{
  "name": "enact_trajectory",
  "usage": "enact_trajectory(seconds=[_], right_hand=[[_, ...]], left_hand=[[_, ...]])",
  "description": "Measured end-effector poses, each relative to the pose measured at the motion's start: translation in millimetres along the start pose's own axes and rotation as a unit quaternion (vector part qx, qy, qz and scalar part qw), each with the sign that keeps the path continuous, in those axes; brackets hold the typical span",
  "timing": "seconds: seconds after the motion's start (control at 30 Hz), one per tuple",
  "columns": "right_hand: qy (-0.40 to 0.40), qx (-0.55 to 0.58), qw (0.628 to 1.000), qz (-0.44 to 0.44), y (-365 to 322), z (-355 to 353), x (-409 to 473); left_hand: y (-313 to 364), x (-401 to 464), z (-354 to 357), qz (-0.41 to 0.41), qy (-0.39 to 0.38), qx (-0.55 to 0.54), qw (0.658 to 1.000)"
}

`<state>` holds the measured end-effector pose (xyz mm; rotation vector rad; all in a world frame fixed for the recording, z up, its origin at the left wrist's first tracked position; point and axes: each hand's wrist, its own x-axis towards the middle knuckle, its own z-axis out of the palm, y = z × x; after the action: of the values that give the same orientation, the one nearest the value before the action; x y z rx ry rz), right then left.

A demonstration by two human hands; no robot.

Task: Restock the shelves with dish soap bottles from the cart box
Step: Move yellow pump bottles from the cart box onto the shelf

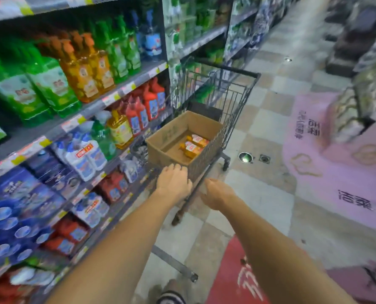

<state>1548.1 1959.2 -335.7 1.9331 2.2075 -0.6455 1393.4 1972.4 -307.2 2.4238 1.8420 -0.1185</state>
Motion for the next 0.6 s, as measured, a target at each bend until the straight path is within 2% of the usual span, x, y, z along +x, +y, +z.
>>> enact_trajectory(seconds=[0.23,0.4,0.6], right_hand=[[0.004,0.015,1.0,0.013,63,-10,62],[0.0,0.017,1.0,0.025,99,-38,140],[-0.052,0.003,0.998,0.023,124,-70,240]], left_hand=[[33,93,27,0.049,-0.042,0.018,0.998],[32,182,46,0.013,-0.08,0.011,0.997],[26,283,47,-0.031,-0.118,-0.044,0.992]])
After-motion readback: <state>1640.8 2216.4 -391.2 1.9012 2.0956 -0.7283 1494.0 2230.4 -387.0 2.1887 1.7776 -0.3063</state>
